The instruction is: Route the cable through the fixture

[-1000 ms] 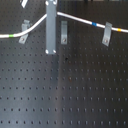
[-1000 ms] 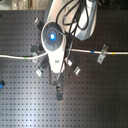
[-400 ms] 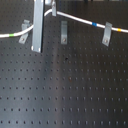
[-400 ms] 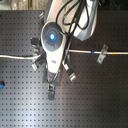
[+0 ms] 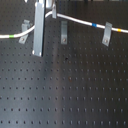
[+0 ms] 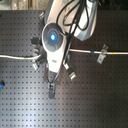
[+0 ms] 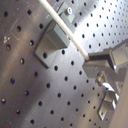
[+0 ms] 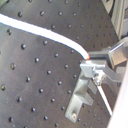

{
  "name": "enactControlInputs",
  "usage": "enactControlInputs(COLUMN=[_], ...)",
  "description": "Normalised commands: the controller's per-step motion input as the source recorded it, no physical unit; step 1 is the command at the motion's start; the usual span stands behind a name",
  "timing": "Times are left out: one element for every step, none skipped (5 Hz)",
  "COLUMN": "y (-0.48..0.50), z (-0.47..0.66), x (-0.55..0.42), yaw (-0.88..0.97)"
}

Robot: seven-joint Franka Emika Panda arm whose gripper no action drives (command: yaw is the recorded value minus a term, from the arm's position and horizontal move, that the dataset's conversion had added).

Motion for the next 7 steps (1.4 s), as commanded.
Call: enactControlInputs(y=[0.124,0.07,0.004,0.0,0.087,0.099,0.029], z=[0.0,0.0,0.0,0.03,0.11,0.09,0.12], x=[0.218,0.255,0.098,0.0,-0.062,-0.075,-0.048], yaw=[0.23,0.24,0.15,0.0,0.39,0.53,0.25])
